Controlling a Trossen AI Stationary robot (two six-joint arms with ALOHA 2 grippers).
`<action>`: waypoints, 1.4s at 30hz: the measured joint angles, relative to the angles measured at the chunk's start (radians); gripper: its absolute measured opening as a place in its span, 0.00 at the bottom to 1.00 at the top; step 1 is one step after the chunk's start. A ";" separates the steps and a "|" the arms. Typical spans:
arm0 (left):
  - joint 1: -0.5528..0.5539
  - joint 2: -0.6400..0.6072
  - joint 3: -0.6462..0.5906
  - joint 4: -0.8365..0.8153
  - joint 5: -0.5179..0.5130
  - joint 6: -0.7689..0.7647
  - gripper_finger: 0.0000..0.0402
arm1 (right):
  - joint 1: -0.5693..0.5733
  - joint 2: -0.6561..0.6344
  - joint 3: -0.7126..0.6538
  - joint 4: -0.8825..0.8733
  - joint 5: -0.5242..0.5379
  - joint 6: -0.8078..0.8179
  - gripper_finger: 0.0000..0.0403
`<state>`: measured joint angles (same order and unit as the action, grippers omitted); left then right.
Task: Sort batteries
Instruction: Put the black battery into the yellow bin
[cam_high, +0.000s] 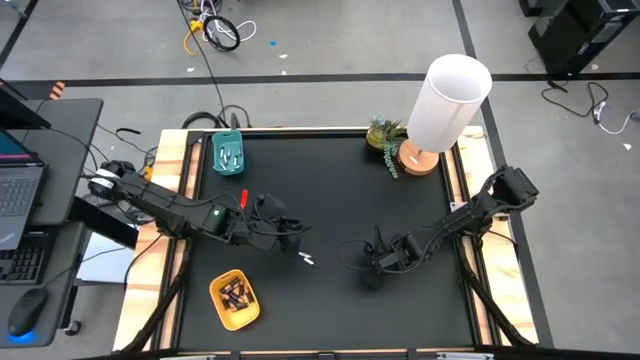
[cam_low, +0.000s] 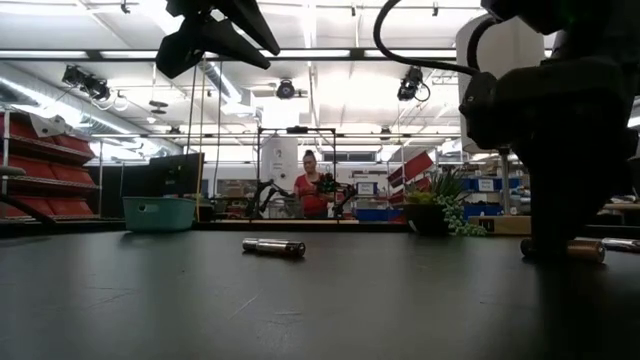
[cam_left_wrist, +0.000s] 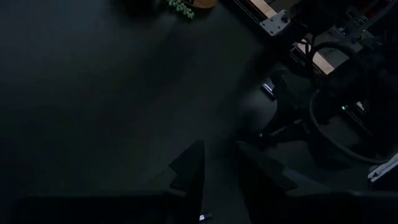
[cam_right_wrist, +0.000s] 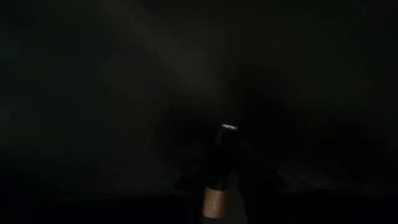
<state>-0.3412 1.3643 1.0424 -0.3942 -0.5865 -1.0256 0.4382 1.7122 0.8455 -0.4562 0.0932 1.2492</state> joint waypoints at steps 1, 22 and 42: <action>0.000 0.000 0.000 0.000 -0.003 0.000 0.26 | -0.002 0.001 0.000 -0.010 0.000 -0.014 0.16; -0.003 0.003 0.000 0.058 0.041 0.001 0.26 | -0.101 -0.131 -0.017 -0.006 0.036 -0.172 0.01; -0.028 0.117 0.000 0.209 0.081 -0.032 0.26 | -0.205 -0.189 -0.013 0.094 0.047 -0.965 0.24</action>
<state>-0.3688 1.4818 1.0428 -0.1852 -0.5057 -1.0581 0.2328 1.5235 0.8327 -0.3624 0.1403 0.2843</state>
